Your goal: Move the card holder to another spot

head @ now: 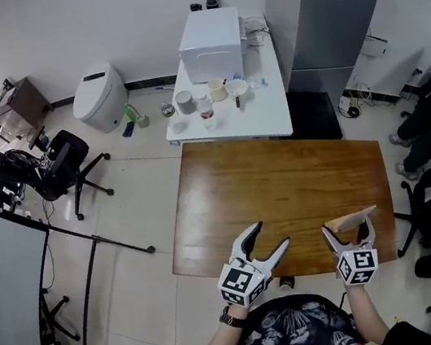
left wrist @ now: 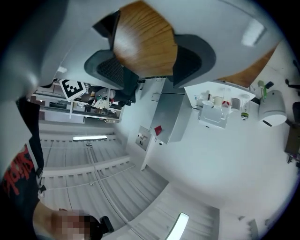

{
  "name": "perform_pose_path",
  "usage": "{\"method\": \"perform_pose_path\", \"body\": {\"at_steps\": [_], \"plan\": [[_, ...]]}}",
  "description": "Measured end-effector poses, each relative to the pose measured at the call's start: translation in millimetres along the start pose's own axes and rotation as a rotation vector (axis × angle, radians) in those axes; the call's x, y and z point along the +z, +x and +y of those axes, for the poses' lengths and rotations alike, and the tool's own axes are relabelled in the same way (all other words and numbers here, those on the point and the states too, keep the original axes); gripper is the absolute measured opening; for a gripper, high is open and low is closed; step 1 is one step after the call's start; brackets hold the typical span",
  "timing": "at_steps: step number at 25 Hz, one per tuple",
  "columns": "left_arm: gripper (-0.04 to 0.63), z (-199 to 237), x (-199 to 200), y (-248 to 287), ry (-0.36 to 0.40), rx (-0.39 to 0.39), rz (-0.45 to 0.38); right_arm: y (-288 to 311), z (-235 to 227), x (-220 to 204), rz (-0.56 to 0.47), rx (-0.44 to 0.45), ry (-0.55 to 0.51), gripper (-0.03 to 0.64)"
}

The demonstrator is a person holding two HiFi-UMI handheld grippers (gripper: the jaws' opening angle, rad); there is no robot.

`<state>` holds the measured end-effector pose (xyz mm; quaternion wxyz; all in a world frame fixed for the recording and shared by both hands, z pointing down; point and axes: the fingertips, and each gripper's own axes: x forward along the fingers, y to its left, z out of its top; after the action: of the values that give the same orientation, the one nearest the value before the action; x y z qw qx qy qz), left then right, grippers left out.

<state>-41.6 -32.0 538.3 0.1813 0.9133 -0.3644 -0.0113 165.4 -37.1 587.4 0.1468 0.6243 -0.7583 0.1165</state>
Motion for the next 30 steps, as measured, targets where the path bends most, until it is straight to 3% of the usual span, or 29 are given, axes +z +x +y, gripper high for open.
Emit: {"method": "perform_pose_path", "body": {"at_steps": [7, 11, 14, 20, 23, 27, 30], "plan": [[0.321, 23.0, -12.9, -60.0, -0.035, 0.093, -0.067, 61.6, 96.7, -15.3, 0.039, 0.163, -0.054, 0.548], [0.321, 82.0, -5.9, -125.7, -0.110, 0.281, -0.126, 141.3, 173.0, -62.2, 0.115, 0.272, -0.116, 0.548], [0.319, 105.6, -19.3, -168.3, -0.134, 0.386, -0.097, 202.0, 217.4, -101.3, 0.178, 0.292, -0.108, 0.546], [0.319, 132.1, -73.3, -221.0, -0.184, 0.487, -0.016, 292.8, 288.8, -169.1, 0.270, 0.291, -0.144, 0.546], [0.319, 132.6, -84.4, -220.5, -0.218, 0.473, 0.005, 306.8, 300.5, -182.5, 0.339, 0.281, -0.120, 0.548], [0.318, 134.5, -77.4, -197.7, -0.204, 0.377, 0.028, 283.4, 295.6, -201.6, 0.432, 0.346, -0.062, 0.556], [0.318, 134.3, -56.5, -169.8, -0.156, 0.287, 0.021, 222.0, 246.3, -176.1, 0.357, 0.290, 0.026, 0.534]]}}
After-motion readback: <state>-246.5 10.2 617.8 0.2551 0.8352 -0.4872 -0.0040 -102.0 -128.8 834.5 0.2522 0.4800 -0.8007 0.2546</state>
